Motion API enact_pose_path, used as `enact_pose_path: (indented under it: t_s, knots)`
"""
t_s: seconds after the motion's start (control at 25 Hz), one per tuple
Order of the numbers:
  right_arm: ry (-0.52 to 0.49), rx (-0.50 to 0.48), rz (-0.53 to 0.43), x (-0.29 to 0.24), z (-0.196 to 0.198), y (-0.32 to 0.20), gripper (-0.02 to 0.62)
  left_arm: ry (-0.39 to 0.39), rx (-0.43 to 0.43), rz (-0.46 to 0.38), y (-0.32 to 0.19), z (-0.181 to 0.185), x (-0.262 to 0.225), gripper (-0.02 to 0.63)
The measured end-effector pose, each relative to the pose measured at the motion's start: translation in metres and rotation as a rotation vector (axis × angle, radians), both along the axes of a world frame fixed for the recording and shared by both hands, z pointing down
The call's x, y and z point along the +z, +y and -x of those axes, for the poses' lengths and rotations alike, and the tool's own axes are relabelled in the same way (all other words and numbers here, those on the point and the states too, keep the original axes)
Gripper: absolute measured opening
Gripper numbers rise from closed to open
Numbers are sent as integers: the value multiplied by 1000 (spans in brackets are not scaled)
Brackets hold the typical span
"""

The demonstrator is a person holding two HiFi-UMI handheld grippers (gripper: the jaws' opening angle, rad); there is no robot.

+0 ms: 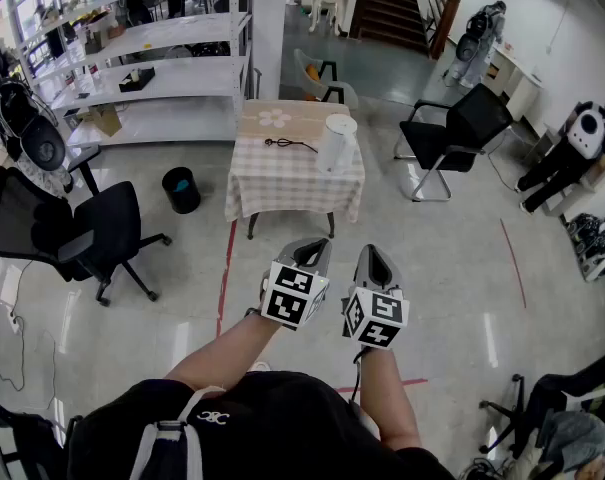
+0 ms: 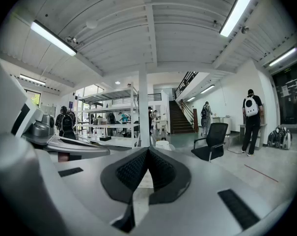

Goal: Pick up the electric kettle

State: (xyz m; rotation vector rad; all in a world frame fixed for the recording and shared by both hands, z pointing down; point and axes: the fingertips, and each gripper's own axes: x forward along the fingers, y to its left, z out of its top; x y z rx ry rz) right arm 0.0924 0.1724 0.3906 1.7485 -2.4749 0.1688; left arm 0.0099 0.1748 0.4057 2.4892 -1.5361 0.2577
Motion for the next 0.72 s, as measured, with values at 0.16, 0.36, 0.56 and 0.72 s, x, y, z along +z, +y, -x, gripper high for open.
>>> enact_pose_path:
  t_s: [0.16,0.36,0.56,0.72]
  knots:
    - [6,-20,15,7,4,-5,-2,14,-11,17,-3,-1,5,-3]
    - [9,-53,20,12,19,-10,-2,0,-20,49,-7,8,17,-3]
    - [2,-68,22,14,36,-14,-2,0,-25,71,-13,21,25,-3]
    - [6,-58,31,17,44,-20,-2,8,-14,70,-19,29,26,-3]
